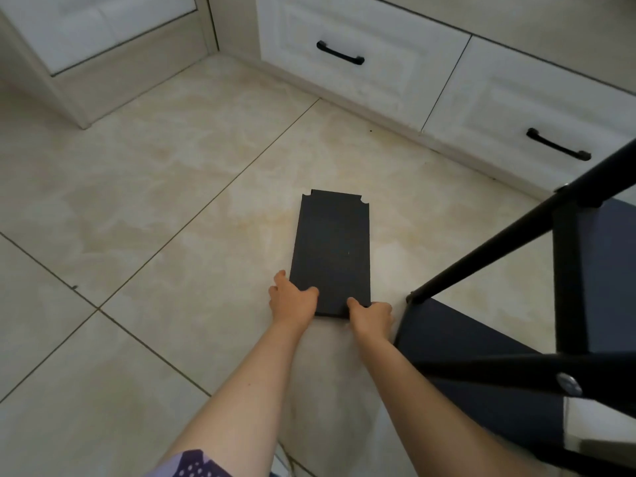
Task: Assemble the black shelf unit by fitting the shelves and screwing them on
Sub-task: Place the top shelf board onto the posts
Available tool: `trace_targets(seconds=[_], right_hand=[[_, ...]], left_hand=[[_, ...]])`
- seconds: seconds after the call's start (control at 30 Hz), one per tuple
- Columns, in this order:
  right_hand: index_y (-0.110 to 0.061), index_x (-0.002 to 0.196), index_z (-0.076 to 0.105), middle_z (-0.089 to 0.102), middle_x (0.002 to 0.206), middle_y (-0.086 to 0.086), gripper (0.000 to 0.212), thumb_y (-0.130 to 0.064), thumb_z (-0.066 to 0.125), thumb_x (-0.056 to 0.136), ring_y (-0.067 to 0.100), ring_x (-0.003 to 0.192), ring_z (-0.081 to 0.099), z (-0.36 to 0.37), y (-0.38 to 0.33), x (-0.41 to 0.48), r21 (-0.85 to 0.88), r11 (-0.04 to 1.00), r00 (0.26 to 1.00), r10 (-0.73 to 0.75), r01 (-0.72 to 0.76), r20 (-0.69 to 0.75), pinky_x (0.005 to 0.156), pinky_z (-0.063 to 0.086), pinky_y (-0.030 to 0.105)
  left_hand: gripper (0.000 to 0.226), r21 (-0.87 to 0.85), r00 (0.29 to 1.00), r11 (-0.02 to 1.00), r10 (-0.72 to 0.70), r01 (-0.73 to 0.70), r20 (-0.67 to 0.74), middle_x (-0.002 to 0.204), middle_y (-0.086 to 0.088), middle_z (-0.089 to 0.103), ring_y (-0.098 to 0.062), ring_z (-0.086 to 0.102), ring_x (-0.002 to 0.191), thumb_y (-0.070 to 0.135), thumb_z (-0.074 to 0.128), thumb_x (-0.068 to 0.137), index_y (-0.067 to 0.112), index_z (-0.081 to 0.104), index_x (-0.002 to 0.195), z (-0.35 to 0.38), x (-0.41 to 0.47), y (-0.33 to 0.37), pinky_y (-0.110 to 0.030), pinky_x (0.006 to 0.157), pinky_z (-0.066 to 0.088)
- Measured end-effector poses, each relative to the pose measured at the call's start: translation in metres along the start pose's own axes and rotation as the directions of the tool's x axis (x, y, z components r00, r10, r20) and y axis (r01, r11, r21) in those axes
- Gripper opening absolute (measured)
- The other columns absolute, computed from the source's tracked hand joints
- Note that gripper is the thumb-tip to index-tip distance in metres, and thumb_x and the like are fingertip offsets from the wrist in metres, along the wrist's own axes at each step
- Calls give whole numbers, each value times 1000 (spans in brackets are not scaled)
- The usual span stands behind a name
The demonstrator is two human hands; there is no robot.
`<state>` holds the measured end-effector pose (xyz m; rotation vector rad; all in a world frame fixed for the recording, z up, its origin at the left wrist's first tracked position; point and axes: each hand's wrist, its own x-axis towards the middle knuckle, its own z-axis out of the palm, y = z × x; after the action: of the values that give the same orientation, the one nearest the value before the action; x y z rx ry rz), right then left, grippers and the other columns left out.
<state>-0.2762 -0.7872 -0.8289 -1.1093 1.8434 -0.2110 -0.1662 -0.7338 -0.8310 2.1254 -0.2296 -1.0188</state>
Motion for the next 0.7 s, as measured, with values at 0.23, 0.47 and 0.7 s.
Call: trace_targets(seconds=[0.23,0.47,0.7], right_hand=[[-13,117,36,53,118,12,39,-18,67,93,25,96,59,-9,6,-26,366,924,989,69,-113,131,93,54,44],[6,97,57,64,106,24,10,4,64,91,34,83,68,-39,-29,-79,635,740,941,-9,-221,338,66,59,37],[14,103,53,64,103,27,12,6,57,94,40,87,69,-79,-52,-154,668,709,874,-155,-226,460,59,60,40]], left_hand=[[39,-218,981,962,-181,163,-68,120,-20,66,-35,62,105,32,73,90,0,62,109,-34,3,5,-39,90,50],[19,-246,962,944,-172,222,211,76,-5,62,-14,50,64,17,79,87,7,63,87,-104,-37,40,-22,58,44],[15,-135,900,948,-220,289,377,92,-12,68,-19,62,75,6,76,88,4,62,92,-182,-106,81,-25,55,54]])
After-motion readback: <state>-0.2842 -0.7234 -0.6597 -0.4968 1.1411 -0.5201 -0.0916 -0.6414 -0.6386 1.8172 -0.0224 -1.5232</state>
